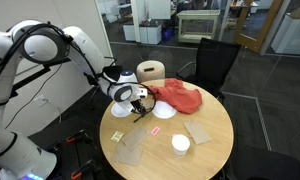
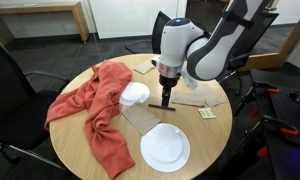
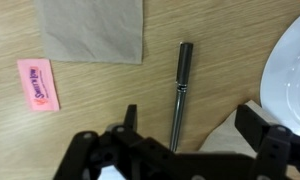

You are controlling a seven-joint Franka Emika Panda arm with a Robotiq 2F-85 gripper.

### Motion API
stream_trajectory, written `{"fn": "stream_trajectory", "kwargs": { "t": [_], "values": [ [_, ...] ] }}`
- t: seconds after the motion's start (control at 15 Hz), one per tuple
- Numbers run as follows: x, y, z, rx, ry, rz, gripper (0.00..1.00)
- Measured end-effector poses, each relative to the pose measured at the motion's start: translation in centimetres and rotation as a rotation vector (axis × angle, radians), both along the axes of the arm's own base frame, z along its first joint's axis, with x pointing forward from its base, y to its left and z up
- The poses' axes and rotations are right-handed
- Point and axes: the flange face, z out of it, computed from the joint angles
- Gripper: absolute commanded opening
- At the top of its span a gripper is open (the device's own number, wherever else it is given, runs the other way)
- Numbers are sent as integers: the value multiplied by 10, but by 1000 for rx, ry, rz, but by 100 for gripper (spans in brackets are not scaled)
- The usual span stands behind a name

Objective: Pick the pen up from the table and place it in the mug

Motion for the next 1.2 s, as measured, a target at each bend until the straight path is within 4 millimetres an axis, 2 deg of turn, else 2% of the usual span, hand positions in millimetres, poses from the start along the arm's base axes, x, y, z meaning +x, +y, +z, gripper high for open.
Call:
{"fn": "stream_trajectory", "kwargs": {
  "t": [0.73,0.8,0.87,1.2],
  "values": [
    [32,-4,-28,8,-11,-40,100],
    [35,-4,-30,8,-9,-43,91],
    [37,-4,-32,8,-7,-45,74],
    [45,-4,-41,2,16,-48,34]
  ]
}}
